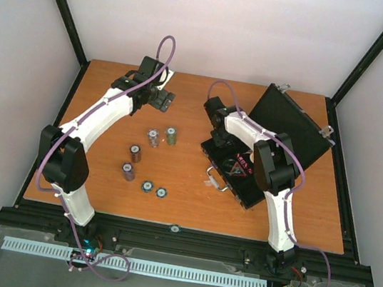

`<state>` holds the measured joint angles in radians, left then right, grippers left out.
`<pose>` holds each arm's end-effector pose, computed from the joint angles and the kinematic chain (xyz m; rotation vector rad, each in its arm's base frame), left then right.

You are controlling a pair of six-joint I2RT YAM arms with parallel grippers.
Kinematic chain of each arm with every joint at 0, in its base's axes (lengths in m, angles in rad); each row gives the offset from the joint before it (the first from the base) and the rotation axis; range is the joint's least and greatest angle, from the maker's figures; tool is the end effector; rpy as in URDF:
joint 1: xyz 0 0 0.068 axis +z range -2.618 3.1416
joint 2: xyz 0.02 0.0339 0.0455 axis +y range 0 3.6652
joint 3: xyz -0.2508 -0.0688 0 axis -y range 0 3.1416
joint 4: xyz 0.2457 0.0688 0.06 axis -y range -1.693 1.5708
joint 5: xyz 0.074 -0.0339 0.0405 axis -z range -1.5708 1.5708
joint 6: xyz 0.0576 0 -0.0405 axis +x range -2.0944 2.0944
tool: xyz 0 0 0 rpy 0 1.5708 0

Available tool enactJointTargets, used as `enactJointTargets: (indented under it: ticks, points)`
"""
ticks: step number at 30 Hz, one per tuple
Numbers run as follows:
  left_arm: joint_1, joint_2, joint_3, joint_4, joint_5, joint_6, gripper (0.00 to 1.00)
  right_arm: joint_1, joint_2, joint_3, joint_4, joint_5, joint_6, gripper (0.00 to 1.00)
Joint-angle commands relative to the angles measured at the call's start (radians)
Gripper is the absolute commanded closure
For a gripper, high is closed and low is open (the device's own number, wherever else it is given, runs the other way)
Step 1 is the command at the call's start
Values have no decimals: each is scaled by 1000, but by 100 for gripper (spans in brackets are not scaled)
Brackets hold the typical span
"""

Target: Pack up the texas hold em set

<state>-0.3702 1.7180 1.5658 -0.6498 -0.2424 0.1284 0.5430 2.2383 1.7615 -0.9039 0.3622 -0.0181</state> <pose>0.3770 -0.1315 0.2903 0.4669 2.3025 0.1692 0.3917 0.2126 0.1255 -0.7372 2.7372 -0.4311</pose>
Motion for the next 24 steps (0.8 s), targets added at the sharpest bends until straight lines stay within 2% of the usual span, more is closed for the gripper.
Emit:
enactJointTargets:
  ticks: [1,17,21,24]
  points:
    - [8,4,11,20,-10,10,0,-12,-14,-24,-14,188,-5,66]
    - [8,-2,-16,24,1,1,0,-13,42,-39,56,397,-61,65]
    - [8,-4,-23,27,2,0,0,-17,65,-37,58,368,-53,64]
    - [8,-3,-22,26,3,-1,0,-18,75,-40,63,333,-49,59]
